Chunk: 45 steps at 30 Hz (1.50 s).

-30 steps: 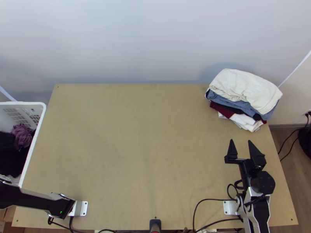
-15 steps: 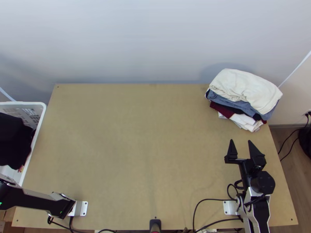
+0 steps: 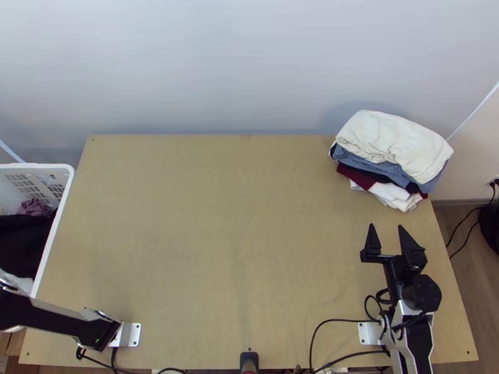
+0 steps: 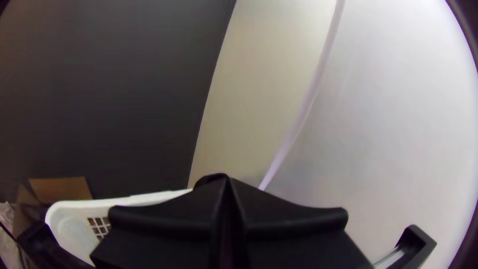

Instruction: Fold the t-shirt

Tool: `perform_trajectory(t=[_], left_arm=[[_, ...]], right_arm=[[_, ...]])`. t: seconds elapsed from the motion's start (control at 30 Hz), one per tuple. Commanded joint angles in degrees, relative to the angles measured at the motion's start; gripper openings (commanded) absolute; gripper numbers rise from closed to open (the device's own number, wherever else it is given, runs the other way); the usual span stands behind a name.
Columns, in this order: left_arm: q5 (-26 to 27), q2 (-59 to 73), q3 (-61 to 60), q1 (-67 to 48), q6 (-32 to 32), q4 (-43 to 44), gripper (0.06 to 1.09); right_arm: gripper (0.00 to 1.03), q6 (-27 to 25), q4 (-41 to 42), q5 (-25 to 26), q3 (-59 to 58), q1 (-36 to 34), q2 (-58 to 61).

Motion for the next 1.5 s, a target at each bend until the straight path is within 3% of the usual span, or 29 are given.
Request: perform_trajectory(t=[0.0,0.3,0.67,0.7,0.73,0.8,0.83,1.0,1.13,1.23,1.37,1.47], left_arm=[[0.07,1.01,-5.37,-0.71,3.28,3.36,0.09],[-0.02,7.78,-13.72,-6.51,5.48,6.97,0.09],[-5.29,18.94,-8.62,-17.41,3.63,11.89,0.10],[-5.38,19.47,-7.57,-17.76,2.84,12.59,0.15],[-5.20,19.56,-6.86,-18.11,1.87,12.68,0.38],[-4.94,18.94,-5.90,-18.82,1.87,12.33,0.93],[-4.94,18.50,-5.37,-18.99,1.96,11.27,1.05],[-4.24,12.79,-3.35,-17.59,2.40,8.20,1.05],[-3.27,8.92,2.89,-14.95,3.37,-4.11,1.05],[4.55,9.36,10.10,-11.70,7.59,-21.07,1.03],[5.17,15.42,21.70,-8.09,13.12,-43.13,1.03],[4.64,18.94,26.18,-5.46,15.94,-51.13,1.03]], right_arm=[[0.98,-0.52,-1.22,0.32,-0.18,-0.27,-0.38],[0.98,-0.52,-1.22,0.32,-0.27,-0.27,-0.38],[0.98,-0.52,-1.22,0.32,-0.27,-0.27,-0.38],[0.98,-0.52,-1.22,0.32,-0.27,-0.27,-0.38],[0.98,-0.52,-1.22,0.32,-0.27,-0.27,-0.38],[0.98,-0.52,-1.22,0.32,-0.27,-0.27,-0.38],[0.98,-0.52,-1.22,0.32,-0.27,-0.27,-0.38],[0.98,-0.52,-1.22,0.32,-0.27,-0.27,-0.38],[0.98,-0.52,-1.22,0.32,-0.27,-0.27,-0.38],[0.98,-0.52,-1.22,0.32,-0.27,-0.27,-0.38],[0.98,-0.52,-1.22,0.32,-0.27,-0.27,-0.38],[0.98,-0.52,-1.22,0.32,-0.18,-0.27,-0.38]])
